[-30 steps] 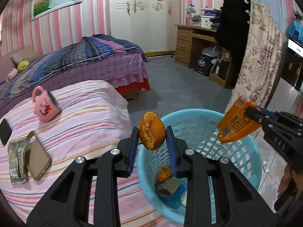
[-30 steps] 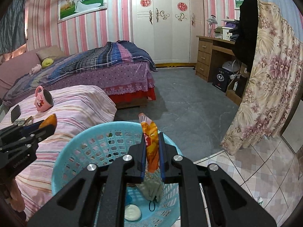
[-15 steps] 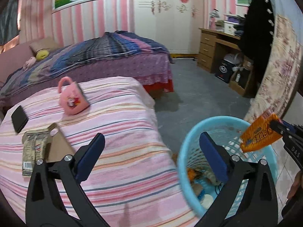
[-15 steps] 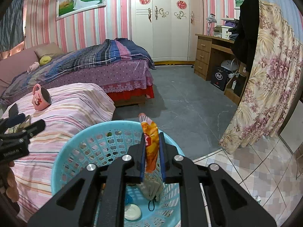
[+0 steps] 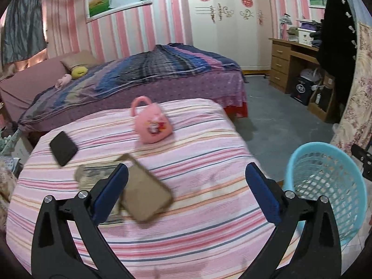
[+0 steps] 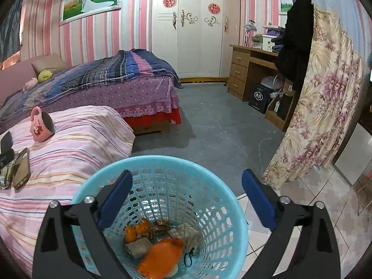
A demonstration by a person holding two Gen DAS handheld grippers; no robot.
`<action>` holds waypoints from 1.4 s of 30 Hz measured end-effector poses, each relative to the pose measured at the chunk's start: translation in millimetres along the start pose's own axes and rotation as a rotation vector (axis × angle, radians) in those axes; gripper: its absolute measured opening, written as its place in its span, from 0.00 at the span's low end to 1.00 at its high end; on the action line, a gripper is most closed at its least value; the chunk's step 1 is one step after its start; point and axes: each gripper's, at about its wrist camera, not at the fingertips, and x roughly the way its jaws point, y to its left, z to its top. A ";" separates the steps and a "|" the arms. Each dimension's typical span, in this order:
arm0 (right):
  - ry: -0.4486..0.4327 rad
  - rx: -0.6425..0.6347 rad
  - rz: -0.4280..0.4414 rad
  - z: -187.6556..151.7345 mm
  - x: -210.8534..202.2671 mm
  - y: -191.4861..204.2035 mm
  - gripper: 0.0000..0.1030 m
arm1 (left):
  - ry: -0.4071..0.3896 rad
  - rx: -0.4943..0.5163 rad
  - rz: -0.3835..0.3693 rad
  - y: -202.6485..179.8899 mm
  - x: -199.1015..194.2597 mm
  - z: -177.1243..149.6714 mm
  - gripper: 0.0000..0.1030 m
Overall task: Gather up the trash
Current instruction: 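Move both tools back over the bed toward the snack bag, then grasp the beige printed snack bag with the left tool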
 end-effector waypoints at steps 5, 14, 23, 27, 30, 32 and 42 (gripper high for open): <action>-0.006 -0.018 -0.005 -0.8 -1.6 18.2 0.95 | -0.007 0.014 0.069 37.6 -5.9 -8.2 0.95; -0.010 0.007 0.063 4.8 -4.1 59.1 0.95 | 0.045 -0.097 0.118 113.1 5.1 -31.6 0.95; -0.006 -0.052 0.086 -0.2 2.9 112.3 0.95 | 0.137 -0.113 0.162 153.3 36.6 -58.4 0.95; 0.007 -0.052 0.079 -1.7 7.0 131.6 0.95 | 0.179 -0.103 0.159 155.7 49.8 -64.7 0.94; 0.033 -0.041 0.100 -1.9 14.0 139.3 0.95 | 0.208 -0.107 0.134 159.3 61.2 -65.8 0.94; 0.047 -0.041 0.111 -1.0 16.3 141.9 0.95 | 0.242 -0.108 0.116 159.4 70.9 -67.6 0.89; 0.084 -0.065 0.135 -6.2 28.1 157.8 0.95 | 0.277 -0.100 -0.007 150.2 81.5 -69.3 0.49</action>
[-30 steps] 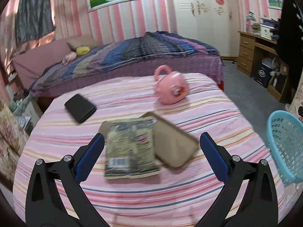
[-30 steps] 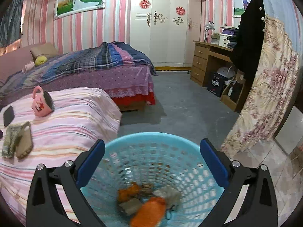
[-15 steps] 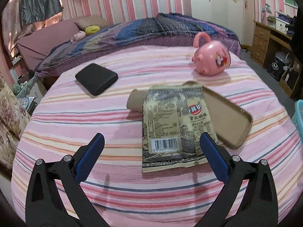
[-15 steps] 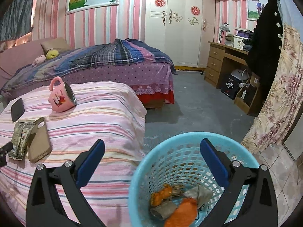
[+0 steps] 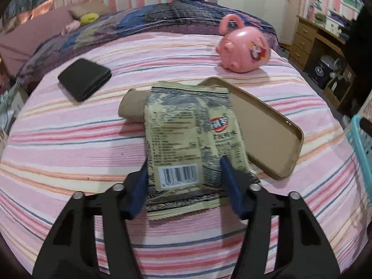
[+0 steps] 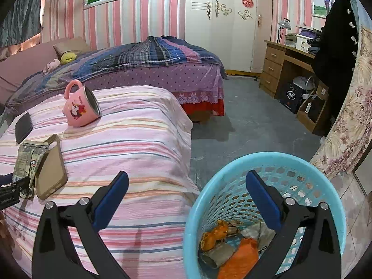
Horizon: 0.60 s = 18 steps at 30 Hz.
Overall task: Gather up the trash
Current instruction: 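Grasp the beige printed snack bag with the left tool, then grasp the brown cardboard tube with the right tool while the left tool holds the snack bag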
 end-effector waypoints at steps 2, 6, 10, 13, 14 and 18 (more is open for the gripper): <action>0.003 0.005 0.009 -0.1 0.6 2.0 0.95 | -0.010 0.021 0.014 -4.6 -2.2 -0.7 0.46; 0.002 0.006 0.021 -1.1 0.7 7.4 0.95 | -0.020 0.005 0.001 -1.6 -13.0 -0.3 0.28; 0.001 0.006 0.039 -1.5 1.1 16.9 0.95 | -0.064 0.021 -0.004 -1.1 -30.6 -1.0 0.19; 0.006 -0.004 0.052 -2.3 1.8 26.8 0.95 | -0.091 0.040 0.014 -0.9 -39.8 -1.4 0.11; 0.007 -0.006 0.054 -1.9 1.3 28.3 0.95 | -0.098 0.041 0.021 1.0 -42.8 -1.4 0.11; 0.001 -0.031 0.071 -2.7 0.1 46.2 0.95 | -0.121 0.013 0.042 19.3 -52.9 2.2 0.10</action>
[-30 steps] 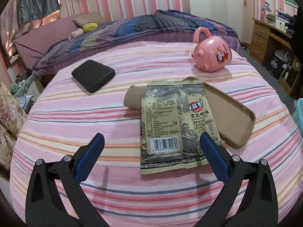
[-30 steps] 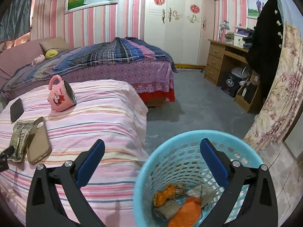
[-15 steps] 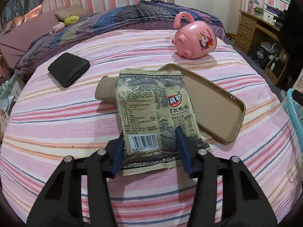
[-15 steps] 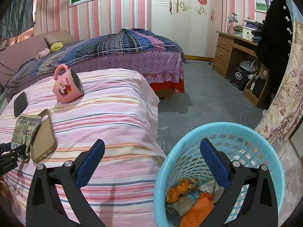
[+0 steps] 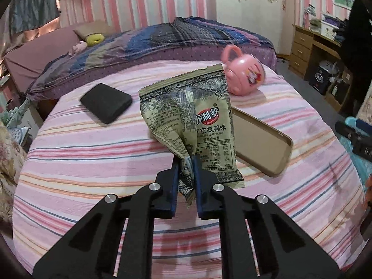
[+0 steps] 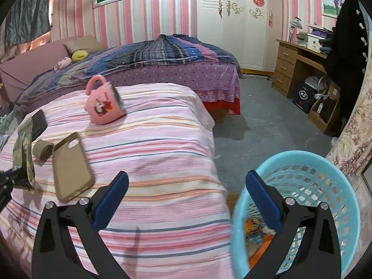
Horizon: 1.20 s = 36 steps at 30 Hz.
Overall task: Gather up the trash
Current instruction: 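Grasp the brown cardboard tube with the right tool while the left tool holds the snack bag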
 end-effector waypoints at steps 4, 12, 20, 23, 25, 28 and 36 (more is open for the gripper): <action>-0.013 -0.036 0.025 -2.3 1.5 21.9 0.95 | -0.011 -0.053 0.018 28.4 -5.9 2.4 0.10; -0.022 -0.114 0.137 -2.0 -0.1 65.0 0.95 | -0.013 -0.131 0.134 93.6 -6.2 1.3 0.10; -0.010 -0.189 0.237 6.7 15.3 124.1 0.95 | -0.002 -0.197 0.170 136.9 -3.4 4.5 0.10; 0.006 -0.208 0.303 8.1 20.4 150.1 0.95 | -0.003 -0.199 0.206 146.9 -4.5 4.2 0.10; 0.013 -0.257 0.323 6.5 24.5 171.3 0.95 | 0.002 -0.213 0.217 155.4 -3.7 4.7 0.10; 0.022 -0.325 0.326 4.9 33.2 202.4 0.95 | 0.010 -0.239 0.234 169.1 -4.8 3.8 0.10; 0.076 -0.408 0.353 5.8 58.6 256.2 0.81 | 0.018 -0.293 0.272 199.3 -7.9 -2.7 0.10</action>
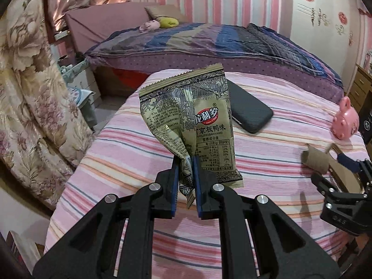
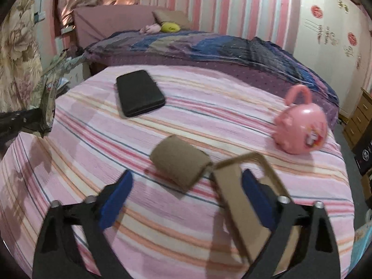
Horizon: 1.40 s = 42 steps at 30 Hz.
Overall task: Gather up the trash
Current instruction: 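Grasp the brown cardboard tube with the right tool while the left tool holds the snack bag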
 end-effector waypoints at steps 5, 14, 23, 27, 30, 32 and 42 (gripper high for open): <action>0.053 -0.017 0.017 8.4 13.4 11.1 0.62 | -0.010 -0.027 -0.002 6.4 -2.8 2.1 0.10; -0.005 -0.029 0.021 9.6 -4.8 1.6 0.17 | -0.027 0.011 -0.012 -9.4 -9.6 2.4 0.10; -0.006 -0.016 0.085 4.0 -20.3 -17.5 0.12 | -0.035 0.026 -0.033 -20.3 -17.8 0.6 0.10; -0.014 -0.031 0.064 6.5 -19.5 -13.6 0.50 | -0.040 0.017 -0.038 -18.5 -19.6 2.1 0.10; -0.017 -0.048 0.064 11.3 -11.4 -3.9 0.67 | -0.034 -0.001 -0.036 -12.0 -16.8 3.6 0.10; -0.005 -0.057 0.068 15.7 -4.4 -1.2 0.67 | -0.030 -0.013 -0.037 -9.1 -15.4 4.6 0.10; 0.041 -0.031 0.050 28.2 26.8 1.9 0.56 | -0.031 -0.009 -0.038 -13.8 -11.5 7.5 0.10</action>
